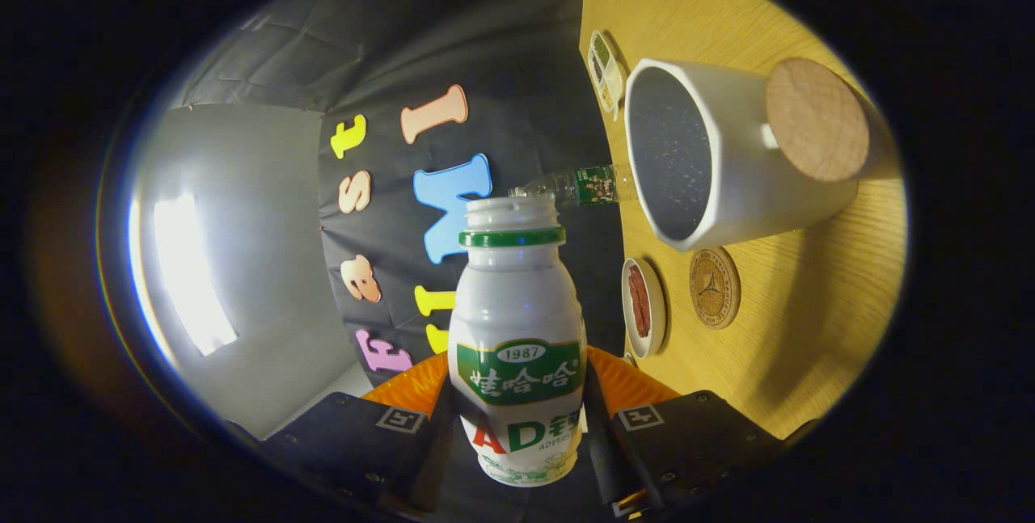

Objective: Take the bottle from table, then pour the juice into the cup, finally place the bottle on the coaster

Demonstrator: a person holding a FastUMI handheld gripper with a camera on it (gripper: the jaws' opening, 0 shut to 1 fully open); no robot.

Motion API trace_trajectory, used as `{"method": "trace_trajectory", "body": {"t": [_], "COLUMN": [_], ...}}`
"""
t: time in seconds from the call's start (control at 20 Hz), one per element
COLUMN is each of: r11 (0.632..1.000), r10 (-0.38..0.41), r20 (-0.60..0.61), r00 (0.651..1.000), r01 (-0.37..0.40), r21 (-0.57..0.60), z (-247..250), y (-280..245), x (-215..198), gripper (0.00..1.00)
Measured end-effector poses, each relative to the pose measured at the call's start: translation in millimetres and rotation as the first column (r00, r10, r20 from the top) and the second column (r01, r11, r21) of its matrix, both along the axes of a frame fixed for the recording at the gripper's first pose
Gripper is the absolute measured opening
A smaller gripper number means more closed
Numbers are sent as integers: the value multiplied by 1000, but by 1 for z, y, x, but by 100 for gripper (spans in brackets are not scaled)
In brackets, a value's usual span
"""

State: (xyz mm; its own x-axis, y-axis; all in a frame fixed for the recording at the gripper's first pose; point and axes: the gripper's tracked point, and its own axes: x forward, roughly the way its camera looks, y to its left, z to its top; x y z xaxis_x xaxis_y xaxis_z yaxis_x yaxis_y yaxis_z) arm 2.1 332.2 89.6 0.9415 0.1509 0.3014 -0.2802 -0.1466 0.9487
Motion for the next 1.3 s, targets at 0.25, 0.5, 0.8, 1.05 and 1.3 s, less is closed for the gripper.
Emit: {"method": "trace_trajectory", "body": {"t": [0.25,0.5,0.8,1.05,1.3], "r11": [1000,1000,1000,999,999], "r10": [5,9,10,14,18], "r20": [0,6,13,16,19], "r00": [1000,1000,1000,1000,1000], "r01": [-5,-9,-11,-15,-19], "r21": [7,20,24,40,51], "z": [0,2,5,7,8], "y": [-4,-4,-4,-4,-5], "x": [0,-2,-3,-4,-7], "gripper": [71,71,71,71,71]}}
